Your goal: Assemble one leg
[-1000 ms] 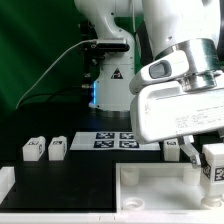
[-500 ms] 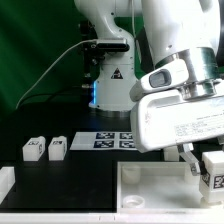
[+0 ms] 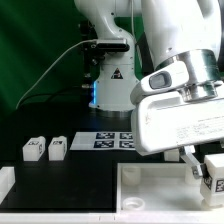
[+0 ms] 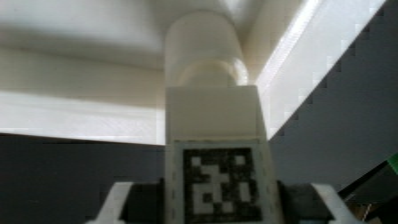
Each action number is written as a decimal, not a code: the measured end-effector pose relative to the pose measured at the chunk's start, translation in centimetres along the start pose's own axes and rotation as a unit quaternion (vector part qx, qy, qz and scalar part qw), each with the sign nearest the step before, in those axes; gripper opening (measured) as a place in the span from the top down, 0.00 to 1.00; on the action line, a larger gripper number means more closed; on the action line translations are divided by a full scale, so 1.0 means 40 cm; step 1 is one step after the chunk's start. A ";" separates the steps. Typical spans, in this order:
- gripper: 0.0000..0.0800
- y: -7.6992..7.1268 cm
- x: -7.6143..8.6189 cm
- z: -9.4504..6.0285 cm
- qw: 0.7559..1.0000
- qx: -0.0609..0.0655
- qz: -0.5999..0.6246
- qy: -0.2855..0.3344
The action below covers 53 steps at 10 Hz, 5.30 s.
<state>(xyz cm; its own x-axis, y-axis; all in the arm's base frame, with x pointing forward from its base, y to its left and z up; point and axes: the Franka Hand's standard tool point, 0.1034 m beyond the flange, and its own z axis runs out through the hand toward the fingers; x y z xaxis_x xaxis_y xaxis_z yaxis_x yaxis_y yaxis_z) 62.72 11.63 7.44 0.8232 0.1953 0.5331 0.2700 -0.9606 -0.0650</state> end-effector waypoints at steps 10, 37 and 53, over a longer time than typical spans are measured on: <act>0.19 0.000 0.000 0.000 1.000 0.000 0.000 0.000; 0.63 0.035 0.036 0.007 0.940 -0.008 0.270 -0.207; 0.20 -0.025 0.041 -0.033 0.842 -0.071 0.490 -0.214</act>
Offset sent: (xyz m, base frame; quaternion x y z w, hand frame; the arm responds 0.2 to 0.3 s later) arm 0.0000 0.0000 0.0000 0.0000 0.0000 0.0000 1.0000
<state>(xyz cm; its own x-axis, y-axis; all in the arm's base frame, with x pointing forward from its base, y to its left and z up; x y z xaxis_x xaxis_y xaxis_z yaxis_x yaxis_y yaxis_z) 63.14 12.67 9.50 0.7287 -0.6809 -0.0725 -0.6811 -0.7098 -0.1797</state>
